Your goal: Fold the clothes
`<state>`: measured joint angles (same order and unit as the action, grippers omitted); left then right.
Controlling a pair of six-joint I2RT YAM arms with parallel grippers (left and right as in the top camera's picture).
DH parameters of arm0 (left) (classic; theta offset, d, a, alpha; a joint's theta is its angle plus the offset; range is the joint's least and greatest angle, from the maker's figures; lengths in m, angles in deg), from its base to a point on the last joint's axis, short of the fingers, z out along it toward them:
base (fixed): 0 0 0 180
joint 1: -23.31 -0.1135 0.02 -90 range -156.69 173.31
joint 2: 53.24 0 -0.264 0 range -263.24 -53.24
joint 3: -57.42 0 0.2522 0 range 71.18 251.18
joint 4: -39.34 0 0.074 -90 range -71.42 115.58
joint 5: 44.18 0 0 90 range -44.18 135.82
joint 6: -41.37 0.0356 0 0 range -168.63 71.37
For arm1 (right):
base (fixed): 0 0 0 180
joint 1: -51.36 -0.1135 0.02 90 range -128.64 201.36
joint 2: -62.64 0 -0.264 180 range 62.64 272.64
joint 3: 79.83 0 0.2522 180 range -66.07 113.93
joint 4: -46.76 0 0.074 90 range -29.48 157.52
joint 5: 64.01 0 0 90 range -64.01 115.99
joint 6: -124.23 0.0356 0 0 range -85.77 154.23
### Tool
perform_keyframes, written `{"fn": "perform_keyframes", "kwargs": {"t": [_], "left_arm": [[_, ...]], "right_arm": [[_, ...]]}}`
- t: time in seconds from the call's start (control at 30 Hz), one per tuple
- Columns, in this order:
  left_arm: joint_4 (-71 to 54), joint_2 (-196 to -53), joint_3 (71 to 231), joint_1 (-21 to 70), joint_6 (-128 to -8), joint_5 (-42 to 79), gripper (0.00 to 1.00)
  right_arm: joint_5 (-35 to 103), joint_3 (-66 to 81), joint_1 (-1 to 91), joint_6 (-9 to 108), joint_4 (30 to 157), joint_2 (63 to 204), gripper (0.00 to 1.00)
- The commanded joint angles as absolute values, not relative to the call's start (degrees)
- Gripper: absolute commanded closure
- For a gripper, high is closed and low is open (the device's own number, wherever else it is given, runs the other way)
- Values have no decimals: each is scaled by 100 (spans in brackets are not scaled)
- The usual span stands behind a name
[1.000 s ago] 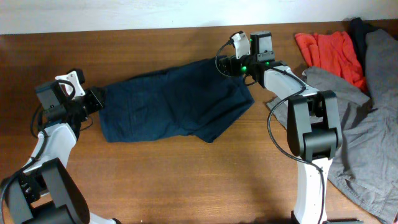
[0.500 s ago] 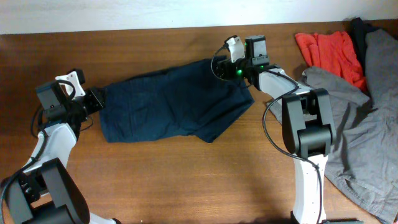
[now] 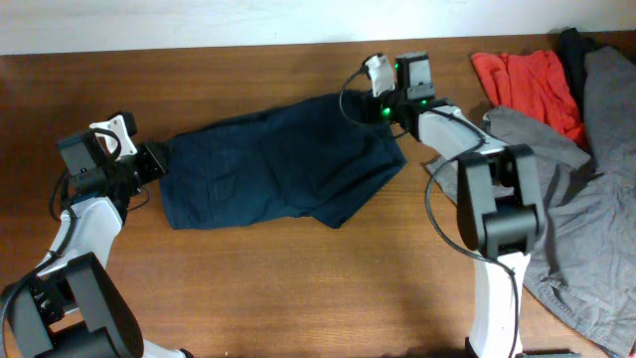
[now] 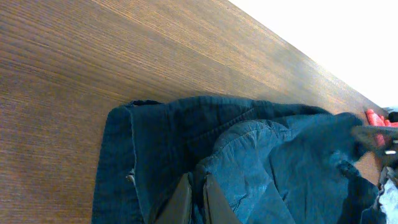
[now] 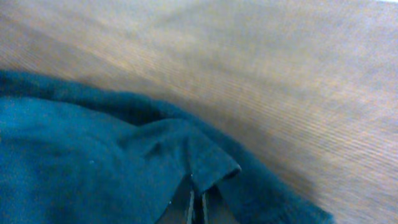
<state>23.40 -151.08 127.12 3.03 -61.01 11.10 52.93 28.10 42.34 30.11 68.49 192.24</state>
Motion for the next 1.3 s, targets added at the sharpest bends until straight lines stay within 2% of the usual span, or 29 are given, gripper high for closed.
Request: {"fn": "perform_keyframes", "kwargs": {"t": [0.0, 0.3, 0.5, 0.93, 0.97, 1.03, 1.1, 1.17, 1.2, 1.27], "left_arm": [[2331, -15034, 12797, 297, -6049, 1018, 99], [2224, -15034, 12797, 297, -6049, 1018, 100], [2202, -15034, 12797, 297, -6049, 1018, 99], [2192, -15034, 12797, 297, -6049, 1018, 99], [2185, -15034, 12797, 297, -6049, 1018, 99], [2181, -15034, 12797, 297, -6049, 1020, 99], [2183, -15034, 12797, 297, -6049, 1020, 99], [2181, -15034, 12795, 297, -6049, 1020, 99], [2183, -15034, 12797, 297, -6049, 1018, 99], [2178, -15034, 12797, 297, -6049, 1018, 99]], "right_arm": [[5357, 2889, 4320, 3061, 7045, 18173, 96], [5339, 2887, 4313, 3059, 7644, 17885, 95], [4795, 2887, 4313, 3037, 7952, 17939, 94], [4522, 2887, 4313, 2995, 8022, 17939, 83], [4522, 2887, 4313, 2995, 8025, 17939, 83], [4522, 2887, 4313, 2995, 8022, 17941, 96], [4520, 2887, 4313, 2995, 8007, 17941, 96], [4520, 2887, 4313, 2995, 7944, 17968, 68], [4520, 2887, 4313, 2993, 7841, 18025, 57], [4522, 2887, 4313, 2995, 7657, 18169, 46]]}}
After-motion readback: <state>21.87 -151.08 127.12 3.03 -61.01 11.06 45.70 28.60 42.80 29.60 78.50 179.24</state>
